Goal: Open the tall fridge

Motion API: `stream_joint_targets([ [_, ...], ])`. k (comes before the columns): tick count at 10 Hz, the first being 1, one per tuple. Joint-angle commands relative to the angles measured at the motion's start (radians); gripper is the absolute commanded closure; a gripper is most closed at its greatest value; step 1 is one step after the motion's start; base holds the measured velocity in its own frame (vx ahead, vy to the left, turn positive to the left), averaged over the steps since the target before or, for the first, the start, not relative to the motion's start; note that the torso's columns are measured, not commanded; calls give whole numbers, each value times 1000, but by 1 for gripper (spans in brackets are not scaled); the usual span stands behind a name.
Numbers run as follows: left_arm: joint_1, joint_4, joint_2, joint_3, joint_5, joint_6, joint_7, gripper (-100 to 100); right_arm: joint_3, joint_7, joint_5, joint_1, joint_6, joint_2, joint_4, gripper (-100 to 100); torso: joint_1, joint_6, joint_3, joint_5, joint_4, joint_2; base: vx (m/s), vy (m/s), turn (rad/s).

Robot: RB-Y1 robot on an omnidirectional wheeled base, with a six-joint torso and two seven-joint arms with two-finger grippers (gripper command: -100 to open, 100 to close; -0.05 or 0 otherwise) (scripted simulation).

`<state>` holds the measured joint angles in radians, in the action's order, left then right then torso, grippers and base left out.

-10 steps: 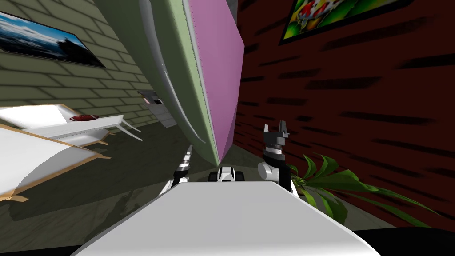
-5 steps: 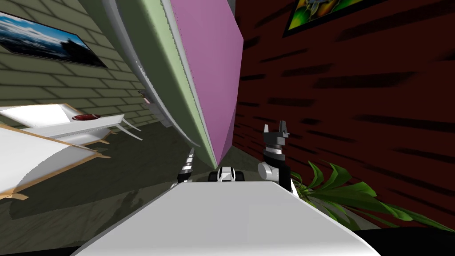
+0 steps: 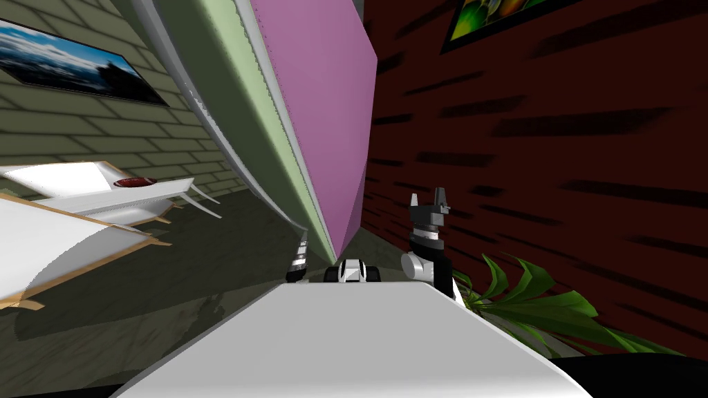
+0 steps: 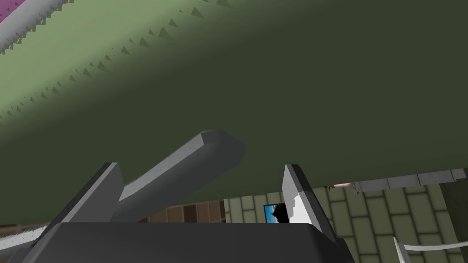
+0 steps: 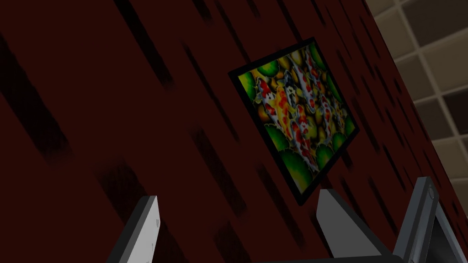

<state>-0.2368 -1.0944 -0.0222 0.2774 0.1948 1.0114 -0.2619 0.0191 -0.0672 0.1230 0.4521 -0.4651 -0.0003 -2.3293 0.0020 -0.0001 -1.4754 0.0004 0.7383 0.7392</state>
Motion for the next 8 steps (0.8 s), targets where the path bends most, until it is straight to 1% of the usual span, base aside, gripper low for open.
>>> stream_joint_targets([
  [1, 20, -20, 12, 1, -2, -41, 7, -100, 0, 0, 0, 0, 0, 0, 0, 0, -1, 0, 0, 0, 0, -1, 10, -14, 5],
  [2, 32, -32, 19, 2, -4, -65, 11, -100, 0, 0, 0, 0, 0, 0, 0, 0, -2, 0, -1, 0, 0, -1, 9, -16, 8],
  [3, 26, -34, 16, 1, -3, -58, 10, -100, 0, 0, 0, 0, 0, 0, 0, 0, -2, 0, -1, -1, 0, -1, 3, -7, 7],
  [4, 16, -16, 9, 1, -2, -33, 5, 100, 0, 0, 0, 0, 0, 0, 0, 0, -2, 1, -1, 0, 0, -2, -5, 6, -12],
  [5, 12, -12, 7, 1, -1, -24, 4, 100, 0, 0, 0, 0, 0, 0, 0, 0, -1, 0, -1, 0, -1, -1, -15, 4, -10],
  [6, 0, 0, 0, 0, 0, 0, 0, 100, 0, 0, 0, 0, 0, 0, 0, 0, 2, 0, -2, 1, -1, -4, -16, 15, -4],
  [7, 9, -4, 5, 1, -1, -15, 3, 100, 0, 0, 0, 0, 0, 0, 0, 0, 1, 0, -2, 1, -1, -4, -7, 10, -1],
  [8, 8, -9, 43, 3, 1, -21, 6, -100, 0, 0, 0, 0, 0, 0, 0, 0, -1, 0, -2, 0, -1, -3, -6, -6, -2],
])
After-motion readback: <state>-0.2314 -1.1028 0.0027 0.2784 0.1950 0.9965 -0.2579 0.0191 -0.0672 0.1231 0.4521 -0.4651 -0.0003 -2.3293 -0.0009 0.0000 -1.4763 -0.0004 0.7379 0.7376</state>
